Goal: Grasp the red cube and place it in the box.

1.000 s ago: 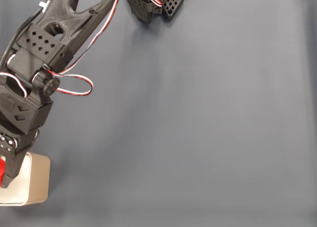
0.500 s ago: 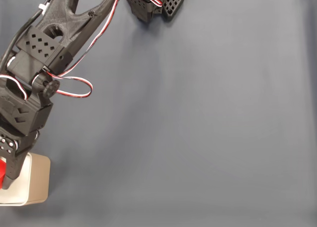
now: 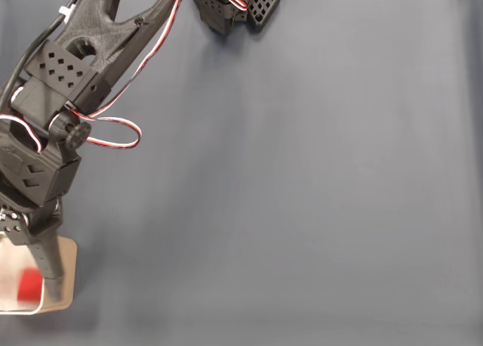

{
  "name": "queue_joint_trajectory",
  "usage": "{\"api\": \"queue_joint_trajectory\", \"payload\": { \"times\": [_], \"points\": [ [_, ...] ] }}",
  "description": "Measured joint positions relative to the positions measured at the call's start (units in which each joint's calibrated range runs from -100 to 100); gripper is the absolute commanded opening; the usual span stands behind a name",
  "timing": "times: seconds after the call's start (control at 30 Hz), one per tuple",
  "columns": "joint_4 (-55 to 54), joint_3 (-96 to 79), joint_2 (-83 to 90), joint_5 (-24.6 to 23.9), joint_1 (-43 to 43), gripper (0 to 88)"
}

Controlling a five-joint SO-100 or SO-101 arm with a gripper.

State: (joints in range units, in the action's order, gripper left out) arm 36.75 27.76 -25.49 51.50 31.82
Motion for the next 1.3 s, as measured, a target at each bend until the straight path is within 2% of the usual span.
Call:
{"api": "queue_joint_trajectory", "payload": {
  "times": [1.13, 1.23, 1.3],
  "points": [
    [-0.4, 0.0, 0.0, 0.0, 0.0, 54.1],
    [-0.4, 0.0, 0.0, -0.8, 0.0, 50.3],
    [-0.4, 0.0, 0.0, -0.9, 0.0, 38.6]
  ]
}}
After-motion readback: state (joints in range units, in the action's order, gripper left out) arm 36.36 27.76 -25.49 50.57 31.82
